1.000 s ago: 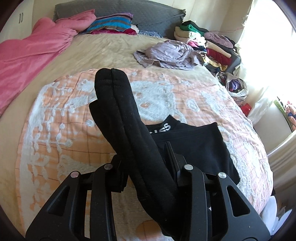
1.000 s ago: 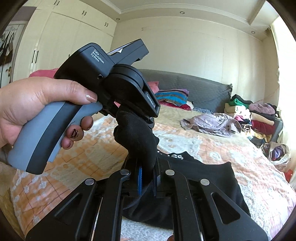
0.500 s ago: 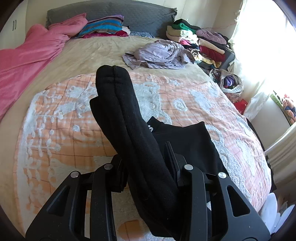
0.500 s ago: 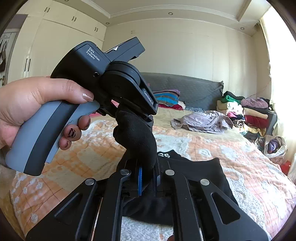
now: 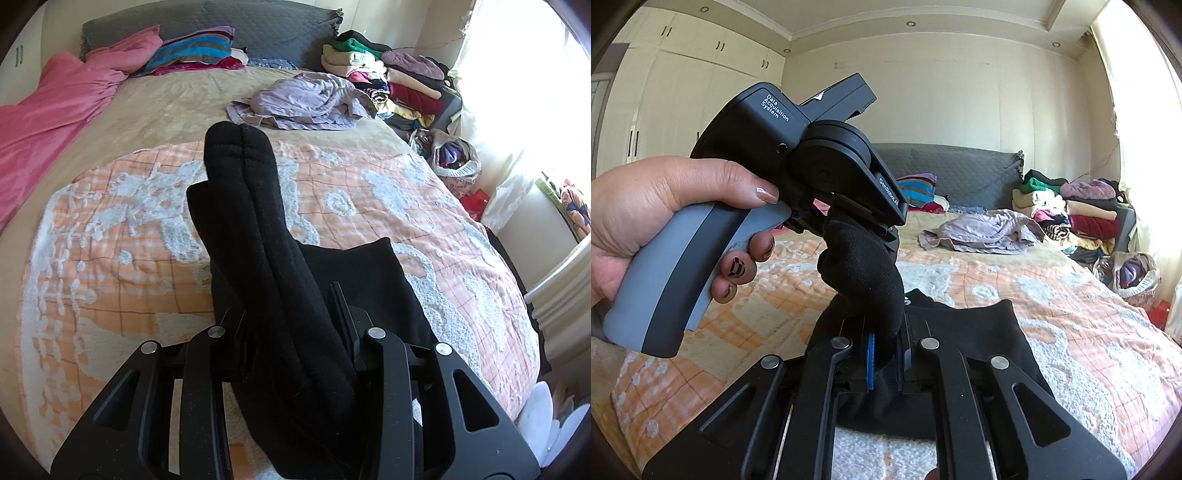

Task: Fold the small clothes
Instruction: 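Lift the gripped sweatshirt edge with both grippers and fold it over the body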

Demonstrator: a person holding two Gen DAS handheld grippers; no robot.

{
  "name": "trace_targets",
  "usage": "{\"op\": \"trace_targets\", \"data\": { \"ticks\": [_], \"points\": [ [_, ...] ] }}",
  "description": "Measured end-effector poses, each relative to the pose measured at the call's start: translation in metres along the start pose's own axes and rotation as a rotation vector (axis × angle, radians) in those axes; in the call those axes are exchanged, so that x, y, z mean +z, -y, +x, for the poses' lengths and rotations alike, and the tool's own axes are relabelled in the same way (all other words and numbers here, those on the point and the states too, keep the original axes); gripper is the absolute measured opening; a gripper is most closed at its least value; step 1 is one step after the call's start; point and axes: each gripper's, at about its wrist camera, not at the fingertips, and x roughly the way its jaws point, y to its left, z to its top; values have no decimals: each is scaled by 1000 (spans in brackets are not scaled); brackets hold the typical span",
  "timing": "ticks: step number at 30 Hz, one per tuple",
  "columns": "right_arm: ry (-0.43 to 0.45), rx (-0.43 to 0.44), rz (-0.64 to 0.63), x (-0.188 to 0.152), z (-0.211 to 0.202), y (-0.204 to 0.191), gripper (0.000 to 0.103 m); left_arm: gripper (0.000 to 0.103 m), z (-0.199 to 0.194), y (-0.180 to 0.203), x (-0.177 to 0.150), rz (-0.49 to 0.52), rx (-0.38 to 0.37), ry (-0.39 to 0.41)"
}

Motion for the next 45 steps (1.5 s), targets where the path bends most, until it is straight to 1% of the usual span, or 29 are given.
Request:
{"op": "trace_targets", "data": {
  "ticks": [21, 34, 38, 45],
  "points": [
    [-32, -38, 78, -16, -3, 31, 7, 27, 33, 41, 3, 34, -27, -46],
    [-62, -56, 164, -23, 3, 56, 7, 27, 60, 65, 5, 56, -52, -84],
    [-86, -49, 220, -27, 7, 67, 7, 28, 73, 70, 6, 57, -51, -105],
    [-149, -11, 329, -34, 18, 85, 7, 32, 94, 77, 3, 67, -37, -146]
  ]
}}
